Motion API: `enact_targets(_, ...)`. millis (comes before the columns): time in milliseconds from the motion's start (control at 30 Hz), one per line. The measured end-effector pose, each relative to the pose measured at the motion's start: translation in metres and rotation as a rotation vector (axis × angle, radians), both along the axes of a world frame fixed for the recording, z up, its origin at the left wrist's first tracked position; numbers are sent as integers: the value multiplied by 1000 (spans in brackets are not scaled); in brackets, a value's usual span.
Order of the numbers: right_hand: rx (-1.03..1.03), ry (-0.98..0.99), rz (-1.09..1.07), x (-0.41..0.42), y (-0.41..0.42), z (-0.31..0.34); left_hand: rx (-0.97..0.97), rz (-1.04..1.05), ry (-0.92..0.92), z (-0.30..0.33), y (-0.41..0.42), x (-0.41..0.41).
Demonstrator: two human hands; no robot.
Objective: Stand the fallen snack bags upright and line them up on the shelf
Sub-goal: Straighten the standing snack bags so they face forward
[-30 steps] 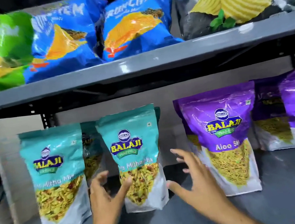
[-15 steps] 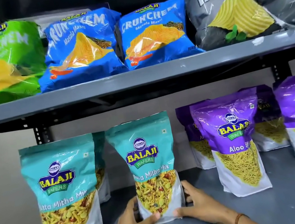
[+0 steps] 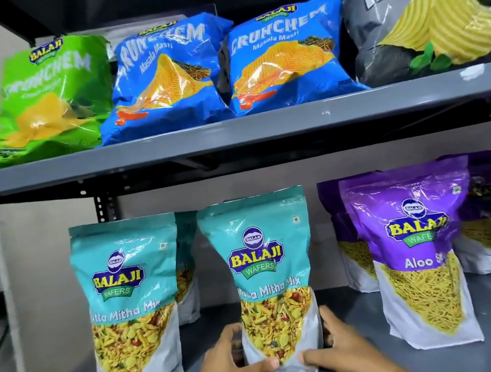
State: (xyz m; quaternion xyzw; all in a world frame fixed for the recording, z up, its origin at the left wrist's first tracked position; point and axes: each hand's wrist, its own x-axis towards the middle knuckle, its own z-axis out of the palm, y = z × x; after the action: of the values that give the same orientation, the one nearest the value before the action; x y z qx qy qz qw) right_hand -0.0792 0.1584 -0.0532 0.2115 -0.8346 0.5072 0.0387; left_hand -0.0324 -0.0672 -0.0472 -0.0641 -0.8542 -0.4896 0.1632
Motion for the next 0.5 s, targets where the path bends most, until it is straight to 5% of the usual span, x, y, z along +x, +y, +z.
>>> enact_targets(167, 119, 228, -69, 12, 1, 7, 29, 71, 77, -2, 1, 4)
enact_targets(333, 9, 864, -366, 41, -14, 18, 148, 345, 486, 6, -34, 41)
enact_targets(433, 18, 1054, -238, 71, -61, 28, 160, 629, 673, 17, -81, 62)
enact_targets(500, 161, 1002, -131, 80, -101, 29, 163, 721, 637, 18, -114, 66)
